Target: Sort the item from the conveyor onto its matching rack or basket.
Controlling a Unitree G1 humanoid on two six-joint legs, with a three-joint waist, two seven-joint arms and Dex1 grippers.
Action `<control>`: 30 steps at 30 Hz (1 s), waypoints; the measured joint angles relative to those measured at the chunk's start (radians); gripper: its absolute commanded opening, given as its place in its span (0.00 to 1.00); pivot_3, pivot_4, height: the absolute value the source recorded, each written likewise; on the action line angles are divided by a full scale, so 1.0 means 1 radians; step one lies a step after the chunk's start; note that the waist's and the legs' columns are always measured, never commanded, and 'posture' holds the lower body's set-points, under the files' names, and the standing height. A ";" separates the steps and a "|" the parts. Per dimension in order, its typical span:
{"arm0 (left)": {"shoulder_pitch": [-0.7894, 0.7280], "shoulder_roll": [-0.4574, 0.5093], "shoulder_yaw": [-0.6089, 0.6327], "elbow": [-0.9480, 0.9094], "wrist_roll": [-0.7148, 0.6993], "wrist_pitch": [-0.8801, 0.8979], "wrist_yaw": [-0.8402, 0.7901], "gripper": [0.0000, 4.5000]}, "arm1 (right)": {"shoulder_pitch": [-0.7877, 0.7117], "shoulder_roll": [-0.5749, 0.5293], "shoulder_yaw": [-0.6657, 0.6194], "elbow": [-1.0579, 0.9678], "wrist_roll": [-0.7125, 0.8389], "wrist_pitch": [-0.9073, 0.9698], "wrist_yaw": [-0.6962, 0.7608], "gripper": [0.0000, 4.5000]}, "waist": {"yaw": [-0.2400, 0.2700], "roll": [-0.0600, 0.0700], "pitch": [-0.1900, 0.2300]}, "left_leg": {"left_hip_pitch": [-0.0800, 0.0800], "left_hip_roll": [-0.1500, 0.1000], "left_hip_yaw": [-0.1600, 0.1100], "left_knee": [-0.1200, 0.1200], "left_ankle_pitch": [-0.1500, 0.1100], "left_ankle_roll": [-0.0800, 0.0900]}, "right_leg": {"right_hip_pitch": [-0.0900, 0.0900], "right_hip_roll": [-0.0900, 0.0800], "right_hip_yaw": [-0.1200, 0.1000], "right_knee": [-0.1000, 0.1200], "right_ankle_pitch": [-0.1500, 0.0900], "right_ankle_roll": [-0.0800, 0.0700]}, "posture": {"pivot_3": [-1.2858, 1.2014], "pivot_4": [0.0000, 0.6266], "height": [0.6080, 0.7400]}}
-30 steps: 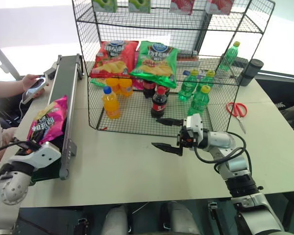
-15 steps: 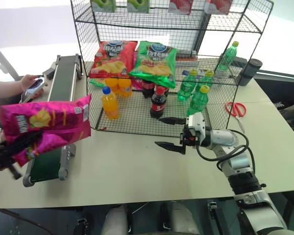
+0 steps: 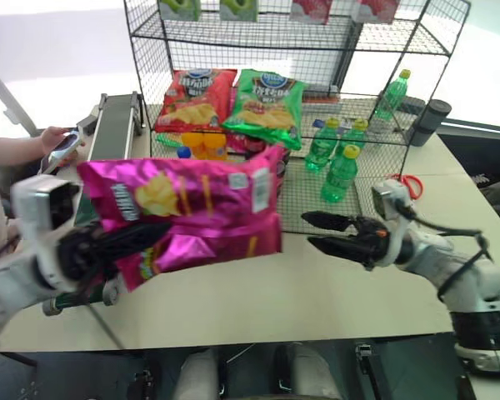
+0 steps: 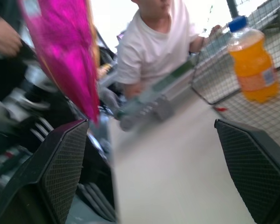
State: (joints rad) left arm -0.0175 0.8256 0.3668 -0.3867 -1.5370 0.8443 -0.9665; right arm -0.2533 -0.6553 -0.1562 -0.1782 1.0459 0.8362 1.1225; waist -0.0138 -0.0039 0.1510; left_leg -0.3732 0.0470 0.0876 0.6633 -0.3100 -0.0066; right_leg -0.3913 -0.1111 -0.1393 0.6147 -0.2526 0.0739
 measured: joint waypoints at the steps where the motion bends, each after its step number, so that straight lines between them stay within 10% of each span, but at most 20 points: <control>1: -0.031 -0.031 -0.032 0.006 0.000 0.007 0.008 0.01 | 0.019 0.001 -0.018 -0.027 0.027 0.019 -0.018 1.00 | 0.002 0.000 0.000 | 0.000 0.000 0.000 0.000 0.000 0.000 | 0.000 0.000 0.000 0.000 0.000 0.000 | 0.52 0.24 1.00; 24: -0.164 -0.231 -0.207 0.096 0.203 0.059 -0.015 0.01 | 0.029 0.000 0.076 -0.183 0.133 0.156 -0.116 1.00 | 0.025 -0.001 0.000 | -0.001 -0.001 0.000 0.000 0.000 0.000 | -0.001 0.000 0.001 -0.001 0.000 0.000 | 0.52 0.24 1.00; 30: -0.166 -0.241 -0.207 0.096 0.246 0.047 -0.029 0.00 | 0.001 -0.006 0.089 -0.155 0.108 0.163 -0.112 0.49 | 0.028 -0.002 0.000 | -0.002 -0.001 0.000 0.000 0.000 0.001 | -0.001 0.000 0.000 -0.002 0.000 0.000 | 0.52 0.24 1.00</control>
State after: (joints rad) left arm -0.1830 0.5846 0.1602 -0.2910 -1.2908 0.8912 -0.9957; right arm -0.2527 -0.6610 -0.0669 -0.3329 1.1536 0.9988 1.0109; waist 0.0139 -0.0054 0.1505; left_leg -0.3753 0.0457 0.0875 0.6637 -0.3104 -0.0056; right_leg -0.3920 -0.1113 -0.1389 0.6125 -0.2526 0.0740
